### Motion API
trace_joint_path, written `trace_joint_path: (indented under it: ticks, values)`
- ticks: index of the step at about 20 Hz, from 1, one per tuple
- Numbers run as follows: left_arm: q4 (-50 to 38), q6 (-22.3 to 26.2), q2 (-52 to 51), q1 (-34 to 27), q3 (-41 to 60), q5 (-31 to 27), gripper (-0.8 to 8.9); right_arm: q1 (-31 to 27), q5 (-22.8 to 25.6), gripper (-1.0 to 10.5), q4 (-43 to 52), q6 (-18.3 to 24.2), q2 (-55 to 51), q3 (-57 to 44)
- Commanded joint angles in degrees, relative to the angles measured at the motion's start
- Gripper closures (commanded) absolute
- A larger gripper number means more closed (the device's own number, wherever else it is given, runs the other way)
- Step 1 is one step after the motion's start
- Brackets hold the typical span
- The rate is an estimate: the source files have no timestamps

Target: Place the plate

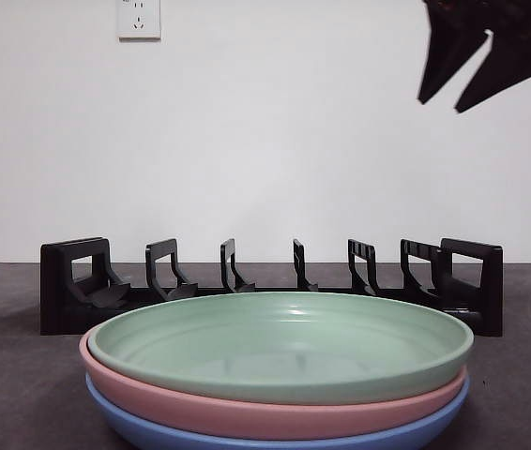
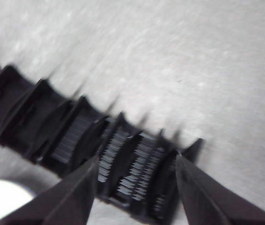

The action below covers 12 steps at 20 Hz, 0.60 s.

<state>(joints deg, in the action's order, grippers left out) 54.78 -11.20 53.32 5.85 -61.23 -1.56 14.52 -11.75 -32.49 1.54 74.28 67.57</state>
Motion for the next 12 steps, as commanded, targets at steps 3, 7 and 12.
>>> trace_joint_path:
  ticks: [3,7,12]
  values:
    - [-0.46,0.24,0.59,0.02,-1.25,-0.02,6.74,0.11,-0.28,9.7,1.66,0.39,0.57,0.81]
    - [-0.24,0.0,0.52,0.02,-1.29,0.0,8.06,0.28,-0.81,9.3,4.17,0.55,0.5,0.81]
    - [-0.39,0.0,0.55,0.0,-1.29,0.0,8.06,0.28,-0.26,9.3,4.24,0.59,0.48,0.81]
